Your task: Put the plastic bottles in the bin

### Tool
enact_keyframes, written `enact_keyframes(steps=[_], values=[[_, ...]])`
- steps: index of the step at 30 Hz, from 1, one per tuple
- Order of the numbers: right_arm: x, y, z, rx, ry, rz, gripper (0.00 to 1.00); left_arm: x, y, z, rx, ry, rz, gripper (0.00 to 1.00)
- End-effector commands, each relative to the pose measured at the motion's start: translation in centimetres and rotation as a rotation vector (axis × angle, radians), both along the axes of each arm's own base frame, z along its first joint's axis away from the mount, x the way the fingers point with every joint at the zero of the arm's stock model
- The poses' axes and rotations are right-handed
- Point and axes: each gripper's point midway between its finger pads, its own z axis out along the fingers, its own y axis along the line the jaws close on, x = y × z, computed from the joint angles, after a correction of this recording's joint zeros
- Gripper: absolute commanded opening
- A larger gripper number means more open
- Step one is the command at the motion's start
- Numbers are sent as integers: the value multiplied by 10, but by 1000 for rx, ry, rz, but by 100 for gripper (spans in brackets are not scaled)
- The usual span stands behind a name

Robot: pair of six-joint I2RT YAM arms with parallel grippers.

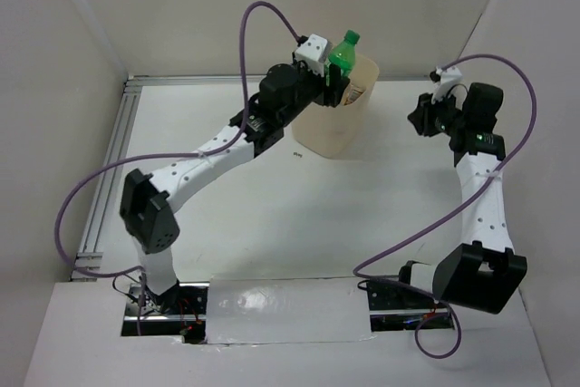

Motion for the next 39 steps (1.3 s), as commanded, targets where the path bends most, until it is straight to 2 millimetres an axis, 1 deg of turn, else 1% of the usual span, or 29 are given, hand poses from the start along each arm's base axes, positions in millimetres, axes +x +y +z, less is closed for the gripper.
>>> enact_keyframes(steps=[1,2,4,5,6,8,9,10,12,13,14,16,19,20,22,23,24,25,26,27,28,29,30,31,32,33,35,36,39], values=[[-31,12,-4,5,-1,54,41,50,6,35,-148,-53,169,7],[-38,12,-18,13,27,59,54,56,3,33,-147,-51,178,12],[-51,18,-24,28,39,86,60,73,12,38,-178,-66,259,21],[-57,22,-36,46,75,95,64,81,9,24,-168,-55,276,28],[-62,25,-40,45,82,108,64,85,10,25,-181,-62,297,36],[-69,24,-44,40,84,102,66,99,22,26,-188,-64,350,41],[-73,25,-49,44,94,102,69,101,19,22,-178,-57,340,47],[-74,25,-51,39,102,107,73,109,19,11,-156,-43,340,56],[-79,25,-57,30,118,105,83,112,22,14,-138,-30,338,77],[-82,26,-63,28,137,111,90,114,17,5,-121,-18,321,92],[-84,26,-65,32,149,111,91,110,20,19,-133,-35,294,100],[-85,27,-69,36,158,111,94,107,19,23,-129,-50,277,100],[-87,24,-70,32,163,106,96,94,17,45,-139,-84,218,100],[-87,24,-70,32,163,106,96,91,16,39,-126,-74,206,100],[-88,25,-72,36,173,106,98,78,24,58,-155,-92,195,100],[-88,25,-72,36,173,106,98,71,23,54,-135,-94,188,100],[-92,25,-75,37,191,110,98,41,26,83,-143,-138,154,100],[-92,25,-75,37,191,110,98,40,26,83,-143,-138,154,100],[-94,26,-76,41,200,110,99,25,17,73,-99,-140,109,100],[-94,26,-74,40,198,110,100,12,17,74,-93,-135,87,100],[-94,27,-73,53,204,104,100,-9,33,98,-114,-160,68,100],[-95,24,-73,66,216,62,100,-26,33,97,-109,-150,22,100],[-95,23,-73,75,224,47,100,-33,36,57,-54,-76,7,100],[-95,22,-74,82,231,31,100,-44,43,49,-49,-58,-6,100],[-96,20,-72,85,230,7,100,-69,66,67,-84,-79,-8,100],[-96,16,-69,94,226,-41,100,-76,72,12,-25,9,-9,100],[-96,7,-63,92,213,-119,100,-92,97,-17,-25,64,26,100],[-95,4,-66,90,214,-138,100,-109,116,-47,0,110,40,100],[-95,-6,-67,94,208,-221,100,-122,156,-97,28,237,123,100]])
